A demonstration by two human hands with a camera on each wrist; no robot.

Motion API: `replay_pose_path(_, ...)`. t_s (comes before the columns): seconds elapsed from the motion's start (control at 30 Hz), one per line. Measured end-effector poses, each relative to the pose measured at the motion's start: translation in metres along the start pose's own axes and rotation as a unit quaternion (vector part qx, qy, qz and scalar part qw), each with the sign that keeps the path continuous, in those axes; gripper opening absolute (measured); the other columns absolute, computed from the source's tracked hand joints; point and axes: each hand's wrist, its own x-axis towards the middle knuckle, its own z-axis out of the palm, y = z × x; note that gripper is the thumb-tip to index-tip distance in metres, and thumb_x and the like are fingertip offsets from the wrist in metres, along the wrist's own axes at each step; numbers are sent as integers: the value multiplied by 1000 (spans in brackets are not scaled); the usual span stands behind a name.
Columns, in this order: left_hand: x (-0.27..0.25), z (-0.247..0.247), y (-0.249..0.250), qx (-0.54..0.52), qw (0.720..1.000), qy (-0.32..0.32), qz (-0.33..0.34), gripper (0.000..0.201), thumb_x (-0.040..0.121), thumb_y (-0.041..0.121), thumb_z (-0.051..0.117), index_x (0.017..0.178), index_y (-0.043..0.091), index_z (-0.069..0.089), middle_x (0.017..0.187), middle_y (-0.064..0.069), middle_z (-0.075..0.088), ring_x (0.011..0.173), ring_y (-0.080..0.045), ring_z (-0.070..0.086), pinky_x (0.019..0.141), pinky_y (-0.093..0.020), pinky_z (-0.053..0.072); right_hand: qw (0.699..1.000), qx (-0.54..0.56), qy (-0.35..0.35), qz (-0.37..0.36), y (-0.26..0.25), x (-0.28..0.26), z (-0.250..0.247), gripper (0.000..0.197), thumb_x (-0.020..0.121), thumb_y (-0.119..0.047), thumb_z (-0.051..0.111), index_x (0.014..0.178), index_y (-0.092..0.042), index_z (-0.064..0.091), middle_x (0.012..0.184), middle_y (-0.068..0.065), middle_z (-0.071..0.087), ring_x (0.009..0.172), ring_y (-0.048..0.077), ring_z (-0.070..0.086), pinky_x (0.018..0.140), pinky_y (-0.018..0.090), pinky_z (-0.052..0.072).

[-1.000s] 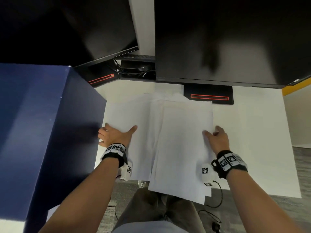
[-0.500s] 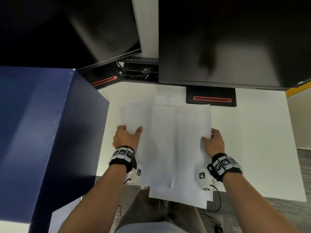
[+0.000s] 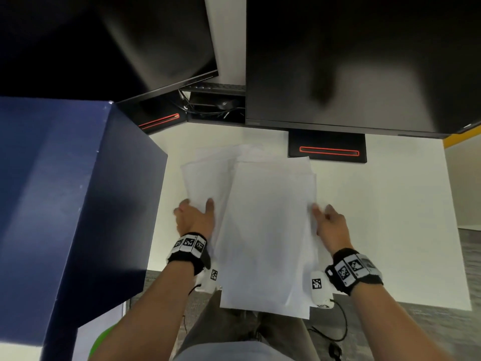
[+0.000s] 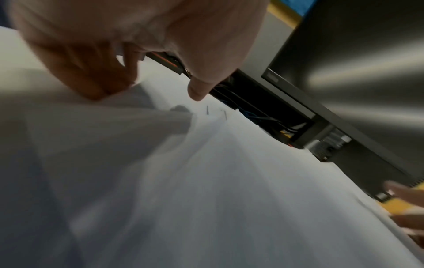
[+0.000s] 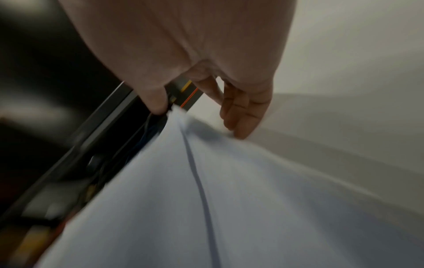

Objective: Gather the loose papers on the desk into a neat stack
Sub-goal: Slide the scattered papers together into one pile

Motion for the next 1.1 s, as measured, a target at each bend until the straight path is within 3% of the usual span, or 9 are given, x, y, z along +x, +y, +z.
replay_pose_path(0.13, -7, 15, 16, 19, 988, -110, 108, 45, 101, 34, 50, 131, 0, 47, 134, -22, 58, 121, -38, 57, 99, -38, 45, 989, -112, -56, -79, -9, -6, 31, 47, 91, -12, 52, 138, -14, 47, 117, 17, 49, 99, 32, 56, 90, 28, 43)
replay_pose_path(0.2, -6, 15, 23, 17, 977, -179, 114, 44, 102, 33, 48, 133, 2, 48, 136, -20, 58, 123, -35, 57, 99, -33, 43, 992, -88, -48, -73, -15, -5, 28, 48, 86, 0, 46, 132, -12, 54, 110, 13, 57, 92, 28, 59, 80, 24, 45)
replay_pose_path(0.33, 22, 2, 35, -50, 976, -191, 87, 76, 92, 58, 52, 146, 6, 42, 150, -11, 48, 134, -29, 49, 112, -38, 38, 998, -45, 44, 1, -22, 18, 6, 39, 91, -27, 56, 124, -8, 55, 122, 17, 56, 102, 33, 60, 88, 30, 44)
replay_pose_path(0.43, 39, 1, 68, -49, 987, -124, 91, 61, 104, 46, 36, 141, -1, 44, 148, -19, 47, 134, -33, 47, 109, -35, 36, 998, -60, 21, -10, -53, 43, 18, 49, 93, -43, 51, 117, 0, 55, 124, 23, 51, 106, 40, 58, 96, 41, 46)
replay_pose_path(0.57, 38, 17, 107, -40, 986, -125, 101, 42, 108, 25, 29, 123, -4, 55, 130, -24, 60, 120, -37, 56, 89, -31, 41, 985, -150, 2, -79, -99, 66, 55, 55, 99, -24, 45, 146, 0, 31, 139, 28, 40, 127, 44, 43, 106, 46, 38)
replay_pose_path(0.67, 46, 10, 111, -83, 984, -100, 119, 43, 108, 29, 27, 125, 0, 53, 129, -21, 59, 120, -35, 56, 93, -32, 40, 984, -147, -7, -100, -113, 66, 59, 66, 98, -19, 47, 155, -8, 15, 148, 20, 33, 135, 37, 34, 111, 44, 31)
replay_pose_path(0.8, 62, -10, 89, -79, 987, -114, 79, 58, 106, 43, 24, 134, 3, 55, 140, -18, 56, 128, -34, 52, 106, -35, 37, 991, -120, 60, 2, -87, 61, 43, 63, 97, -33, 49, 149, -5, 28, 142, 24, 35, 129, 43, 40, 106, 47, 37)
replay_pose_path(0.93, 35, 5, 43, 46, 976, -178, 118, 61, 106, 46, 24, 138, 0, 48, 144, -23, 51, 131, -38, 49, 110, -39, 36, 994, -112, 22, 3, -71, 30, 64, 65, 102, -38, 38, 152, -3, 18, 141, 27, 29, 128, 45, 40, 107, 46, 36)
replay_pose_path(1.1, 8, 3, 31, -78, 978, -166, 104, 51, 107, 43, 27, 138, 6, 42, 133, -13, 55, 126, -31, 52, 93, -22, 31, 999, -42, -16, -2, -67, 19, 73, 75, 92, -63, 34, 148, -14, 30, 140, 21, 31, 127, 41, 41, 111, 48, 34)
